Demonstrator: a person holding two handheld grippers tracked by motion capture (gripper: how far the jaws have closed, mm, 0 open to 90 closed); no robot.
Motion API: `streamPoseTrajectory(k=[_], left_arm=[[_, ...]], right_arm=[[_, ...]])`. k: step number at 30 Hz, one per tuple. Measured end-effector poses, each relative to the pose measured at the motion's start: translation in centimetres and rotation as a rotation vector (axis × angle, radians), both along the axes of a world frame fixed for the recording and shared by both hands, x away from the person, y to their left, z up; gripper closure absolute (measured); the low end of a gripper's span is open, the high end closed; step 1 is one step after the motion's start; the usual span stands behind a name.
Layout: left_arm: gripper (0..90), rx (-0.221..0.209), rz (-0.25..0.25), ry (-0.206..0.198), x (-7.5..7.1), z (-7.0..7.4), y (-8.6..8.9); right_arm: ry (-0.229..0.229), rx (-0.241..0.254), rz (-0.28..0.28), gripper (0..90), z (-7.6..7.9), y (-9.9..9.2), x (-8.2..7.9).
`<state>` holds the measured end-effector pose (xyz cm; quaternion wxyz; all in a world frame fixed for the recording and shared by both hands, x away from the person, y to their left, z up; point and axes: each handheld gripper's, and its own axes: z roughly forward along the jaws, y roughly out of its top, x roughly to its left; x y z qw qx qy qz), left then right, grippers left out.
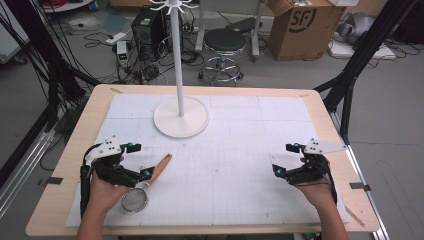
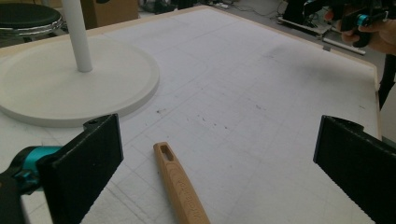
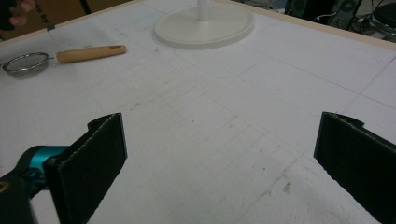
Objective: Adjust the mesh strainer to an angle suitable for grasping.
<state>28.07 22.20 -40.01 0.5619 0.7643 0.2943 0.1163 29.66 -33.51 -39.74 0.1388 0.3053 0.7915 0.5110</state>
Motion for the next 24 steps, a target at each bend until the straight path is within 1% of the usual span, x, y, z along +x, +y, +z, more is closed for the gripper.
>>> streamPoseTrajectory(k=[2, 4, 6, 7, 11, 12, 16, 17, 21, 24], left_arm=[[2.0, -0.008, 0.005, 0.004, -0.01, -0.02, 0.03], [1.9, -0.004, 0.005, 0.006, 0.04, -0.04, 0.08], [1.9, 0.008, 0.008, 0.006, -0.07, -0.08, -0.01], [1.9, 0.016, 0.008, 0.008, -0.12, -0.06, -0.02], [1.9, 0.018, 0.005, 0.010, -0.30, -0.15, 0.05], [1.9, 0.016, 0.006, 0.013, -0.30, -0.23, 0.09], [1.9, 0.034, 0.016, 0.028, -0.36, -0.44, 0.14], [2.0, 0.037, 0.017, 0.032, -0.40, -0.50, 0.09], [2.0, 0.056, 0.017, 0.048, -0.38, -0.69, -0.06], [2.0, 0.058, 0.012, 0.065, -0.31, -0.84, -0.15]], right_arm=[[0.005, 0.002, 0.000, 1.3, -0.06, 0.05, 0.03], [0.003, -0.003, 0.000, 1.3, -0.13, 0.10, -0.04], [0.007, -0.004, 0.002, 1.3, -0.16, 0.15, -0.08], [0.001, -0.005, 0.002, 1.3, -0.14, 0.21, -0.12], [0.001, -0.006, 0.001, 1.3, -0.06, 0.38, -0.20], [0.003, -0.005, 0.004, 1.3, -0.05, 0.46, -0.20], [0.000, -0.011, 0.006, 1.3, -0.04, 0.68, -0.11], [0.008, -0.011, 0.005, 1.3, -0.02, 0.73, -0.14], [0.005, -0.009, 0.007, 1.3, -0.06, 0.72, -0.02], [0.004, -0.012, 0.006, 1.3, -0.08, 0.70, 0.00]])
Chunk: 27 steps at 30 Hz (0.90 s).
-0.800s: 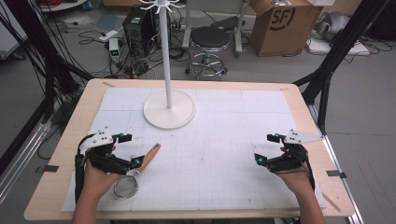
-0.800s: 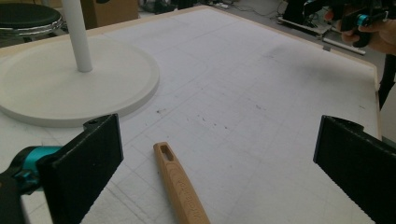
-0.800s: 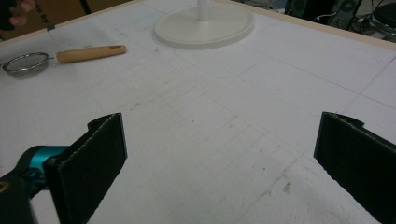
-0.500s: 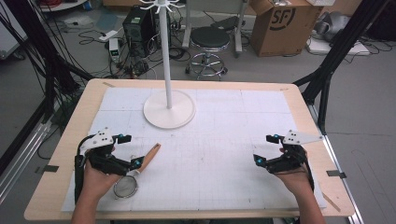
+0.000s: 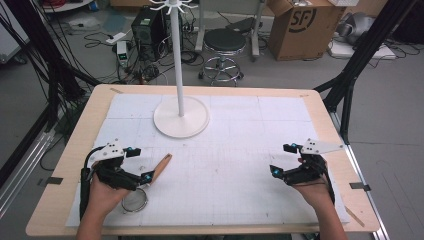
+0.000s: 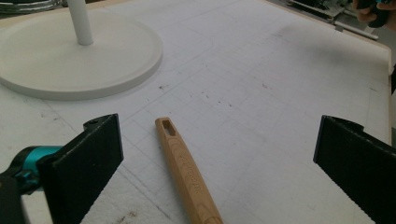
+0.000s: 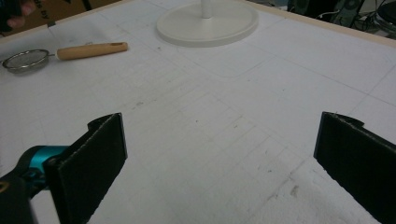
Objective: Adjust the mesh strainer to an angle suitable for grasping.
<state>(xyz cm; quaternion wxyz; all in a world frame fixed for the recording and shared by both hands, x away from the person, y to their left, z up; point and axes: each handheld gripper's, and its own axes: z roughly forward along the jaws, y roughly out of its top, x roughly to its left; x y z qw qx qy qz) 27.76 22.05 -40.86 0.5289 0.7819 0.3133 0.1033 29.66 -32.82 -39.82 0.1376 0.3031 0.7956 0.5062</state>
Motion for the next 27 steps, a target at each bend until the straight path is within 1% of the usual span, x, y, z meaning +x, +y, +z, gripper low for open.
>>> streamPoseTrajectory(k=[3, 5, 7, 11, 14, 18, 21, 22, 24, 27], left_arm=[[2.0, 0.010, 0.004, 0.015, 0.1, -0.1, 0.0], [1.9, 0.022, 0.015, 0.024, 0.1, -0.2, -0.1], [1.9, 0.049, 0.024, 0.035, 0.2, -0.3, -0.2], [1.9, 0.096, 0.036, 0.063, 0.3, -0.6, -0.6], [1.9, 0.126, 0.036, 0.082, 0.5, -0.9, -0.8], [2.0, 0.133, 0.030, 0.102, 0.6, -1.1, -1.1], [2.0, 0.155, 0.026, 0.113, 0.6, -1.2, -1.2], [2.0, 0.154, 0.027, 0.115, 0.7, -1.3, -1.3], [2.0, 0.182, 0.023, 0.122, 0.7, -1.4, -1.5], [2.2, 0.210, 0.023, 0.141, 0.8, -1.7, -1.7]], right_arm=[[0.005, -0.002, -0.001, 1.3, 0.0, 0.0, 0.0], [0.005, 0.000, 0.001, 1.3, 0.0, 0.0, 0.0], [-0.001, -0.002, -0.002, 1.3, 0.0, 0.0, 0.0], [0.007, -0.003, -0.003, 1.3, 0.0, 0.1, 0.0], [0.008, -0.005, -0.002, 1.3, -0.1, 0.1, 0.0], [0.009, -0.007, -0.002, 1.3, -0.1, 0.1, 0.0], [0.012, -0.006, -0.001, 1.3, -0.1, 0.1, 0.0], [0.010, -0.007, 0.000, 1.3, -0.2, 0.1, 0.1], [0.014, -0.010, -0.002, 1.3, -0.2, 0.1, 0.1], [0.018, -0.009, 0.000, 1.3, -0.3, 0.2, 0.1]])
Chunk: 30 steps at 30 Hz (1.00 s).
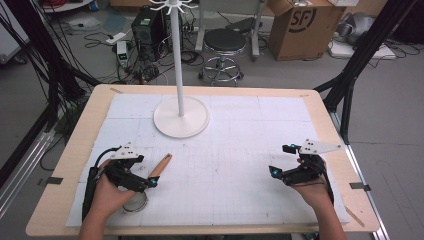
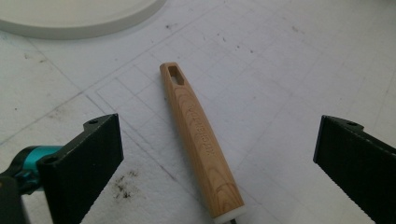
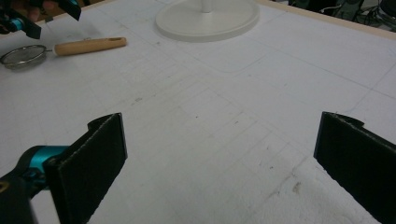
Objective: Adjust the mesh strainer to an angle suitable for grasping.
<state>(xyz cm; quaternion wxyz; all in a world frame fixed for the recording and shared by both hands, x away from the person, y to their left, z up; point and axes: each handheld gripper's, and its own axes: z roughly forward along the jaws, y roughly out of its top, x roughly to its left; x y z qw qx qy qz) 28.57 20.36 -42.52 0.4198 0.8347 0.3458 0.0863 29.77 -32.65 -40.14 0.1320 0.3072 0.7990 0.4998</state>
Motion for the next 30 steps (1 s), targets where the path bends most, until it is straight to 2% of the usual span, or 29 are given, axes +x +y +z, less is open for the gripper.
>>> streamPoseTrajectory(k=[3, 8, 11, 15, 21, 24, 27, 30], left_arm=[[12.3, 0.018, -0.015, 0.028, 0.1, -0.3, -0.1], [18.9, 0.074, -0.018, 0.064, 0.3, -0.8, -0.2], [26.8, 0.094, -0.030, 0.109, 0.4, -1.0, -0.2], [38.2, 0.144, -0.033, 0.132, 0.4, -1.3, -0.5], [53.3, 0.208, -0.046, 0.103, 0.1, -1.1, -0.9], [56.3, 0.237, -0.060, 0.089, 0.1, -1.0, -1.2], [58.6, 0.244, -0.093, 0.082, -0.1, -0.8, -1.5], [60.5, 0.265, -0.099, 0.061, -0.2, -0.6, -1.8]], right_arm=[[-0.002, -0.006, -0.002, 1.3, -0.1, 0.0, 0.0], [0.006, -0.006, -0.002, 1.3, -0.1, 0.0, 0.0], [0.000, -0.006, -0.001, 1.3, -0.1, 0.0, 0.1], [0.001, -0.007, 0.000, 1.3, -0.1, 0.0, 0.1], [-0.002, -0.008, 0.001, 1.3, -0.2, 0.0, 0.1], [0.000, -0.008, 0.000, 1.3, -0.2, 0.0, 0.1], [-0.002, -0.010, 0.000, 1.3, -0.2, 0.0, 0.1], [-0.001, -0.008, -0.002, 1.3, -0.2, 0.0, 0.1]])
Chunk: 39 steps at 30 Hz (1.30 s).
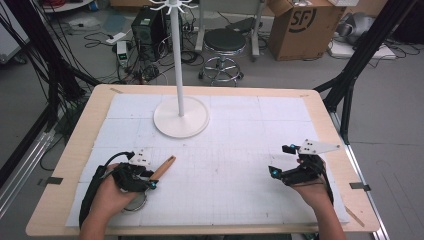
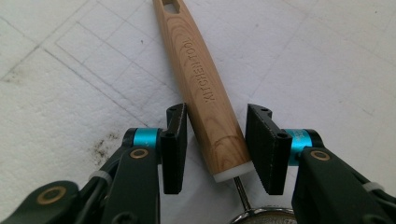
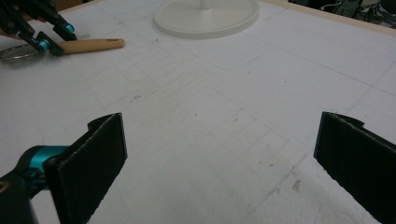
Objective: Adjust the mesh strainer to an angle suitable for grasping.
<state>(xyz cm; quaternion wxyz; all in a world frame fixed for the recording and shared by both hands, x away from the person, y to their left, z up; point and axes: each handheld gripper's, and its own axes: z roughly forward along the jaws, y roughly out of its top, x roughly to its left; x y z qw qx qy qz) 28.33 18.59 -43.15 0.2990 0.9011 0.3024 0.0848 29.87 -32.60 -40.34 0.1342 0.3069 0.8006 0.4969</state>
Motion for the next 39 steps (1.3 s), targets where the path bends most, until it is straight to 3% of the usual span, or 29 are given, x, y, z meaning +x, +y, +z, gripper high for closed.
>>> streamPoseTrajectory(k=[7, 10, 13, 20, 22, 26, 34, 39], left_arm=[[65.6, -0.003, -0.012, -0.002, -0.1, 0.5, 0.0], [64.9, 0.001, -0.006, 0.025, 0.0, 0.5, -0.2], [58.7, 0.011, -0.007, 0.067, 0.2, -0.1, -0.6], [62.1, 0.086, -0.010, 0.066, 0.3, 0.4, -1.4], [67.8, 0.096, -0.033, 0.058, 0.3, 0.4, -1.6], [68.3, 0.108, -0.040, 0.050, 0.2, 0.5, -1.8], [58.4, 0.108, -0.020, 0.068, 0.4, 0.5, -1.5], [58.6, 0.163, -0.032, 0.103, 0.9, 0.7, -2.1]], right_arm=[[0.003, -0.004, 0.000, 1.3, 0.0, 0.0, 0.0], [0.003, -0.003, 0.004, 1.3, 0.0, 0.1, 0.0], [0.001, -0.001, 0.002, 1.3, 0.0, 0.0, 0.0], [0.001, 0.005, 0.001, 1.3, 0.1, -0.1, -0.1], [0.002, 0.008, 0.002, 1.3, 0.1, -0.1, -0.1], [0.000, 0.011, -0.001, 1.3, 0.1, -0.2, -0.1], [0.005, 0.008, 0.001, 1.3, 0.1, -0.1, -0.1], [0.006, 0.010, 0.001, 1.3, 0.0, -0.2, 0.0]])
